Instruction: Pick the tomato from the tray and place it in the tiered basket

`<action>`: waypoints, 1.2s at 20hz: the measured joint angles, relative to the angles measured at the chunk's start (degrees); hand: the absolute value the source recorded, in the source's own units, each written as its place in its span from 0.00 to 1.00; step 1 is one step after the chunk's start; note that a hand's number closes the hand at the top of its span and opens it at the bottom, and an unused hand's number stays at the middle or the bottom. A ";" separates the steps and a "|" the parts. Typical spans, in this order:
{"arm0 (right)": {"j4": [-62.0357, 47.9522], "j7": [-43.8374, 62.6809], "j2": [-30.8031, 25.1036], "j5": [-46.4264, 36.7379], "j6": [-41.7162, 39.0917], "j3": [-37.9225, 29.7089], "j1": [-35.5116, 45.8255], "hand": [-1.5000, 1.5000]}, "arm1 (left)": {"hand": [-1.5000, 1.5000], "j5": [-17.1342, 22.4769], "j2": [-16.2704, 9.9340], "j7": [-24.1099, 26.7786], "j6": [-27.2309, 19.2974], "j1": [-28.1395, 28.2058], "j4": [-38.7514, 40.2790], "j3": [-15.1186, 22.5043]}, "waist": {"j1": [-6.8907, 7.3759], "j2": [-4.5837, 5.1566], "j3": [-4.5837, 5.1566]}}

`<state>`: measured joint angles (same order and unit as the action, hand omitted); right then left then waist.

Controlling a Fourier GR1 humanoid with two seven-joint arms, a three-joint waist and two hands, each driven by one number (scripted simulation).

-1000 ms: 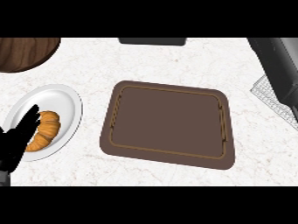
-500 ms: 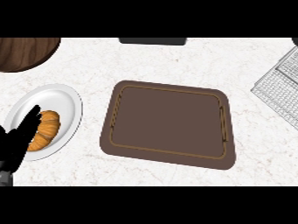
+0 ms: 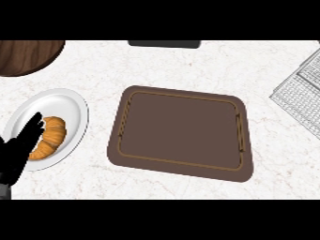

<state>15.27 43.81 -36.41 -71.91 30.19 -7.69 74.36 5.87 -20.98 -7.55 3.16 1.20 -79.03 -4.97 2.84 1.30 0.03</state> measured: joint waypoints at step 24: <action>-11.77 -7.71 -8.27 -4.84 -28.49 3.43 5.56 0.00 | 0.50 -0.68 1.01 -1.05 0.47 -0.88 0.09 -0.49 | 0.15 -0.21 -0.11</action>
<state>3.50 36.10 -44.68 -76.74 1.70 -4.26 79.92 5.20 -19.97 -8.60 3.63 0.32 -78.94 -5.47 2.99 1.10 -0.08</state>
